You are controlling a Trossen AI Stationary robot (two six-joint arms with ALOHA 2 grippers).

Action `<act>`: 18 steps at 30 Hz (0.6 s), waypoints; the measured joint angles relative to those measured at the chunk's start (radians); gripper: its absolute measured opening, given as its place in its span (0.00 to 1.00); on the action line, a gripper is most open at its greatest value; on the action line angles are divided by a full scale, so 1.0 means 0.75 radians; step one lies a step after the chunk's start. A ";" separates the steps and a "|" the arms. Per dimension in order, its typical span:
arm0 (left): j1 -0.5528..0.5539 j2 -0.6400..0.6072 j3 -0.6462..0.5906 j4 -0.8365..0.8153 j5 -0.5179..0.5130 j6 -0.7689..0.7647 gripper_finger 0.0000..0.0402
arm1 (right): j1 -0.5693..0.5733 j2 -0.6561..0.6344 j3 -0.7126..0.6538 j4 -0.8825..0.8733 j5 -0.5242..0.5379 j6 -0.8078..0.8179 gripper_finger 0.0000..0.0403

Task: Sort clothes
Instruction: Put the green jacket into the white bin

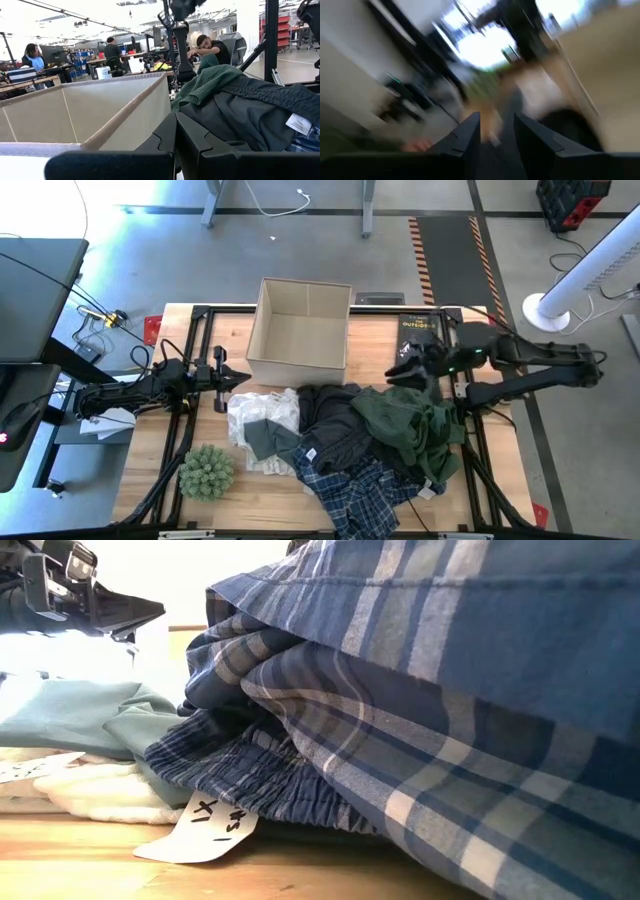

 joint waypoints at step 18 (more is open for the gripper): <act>0.000 0.000 0.000 0.001 0.000 0.000 0.00 | 0.299 0.624 0.322 -1.039 0.164 0.281 0.65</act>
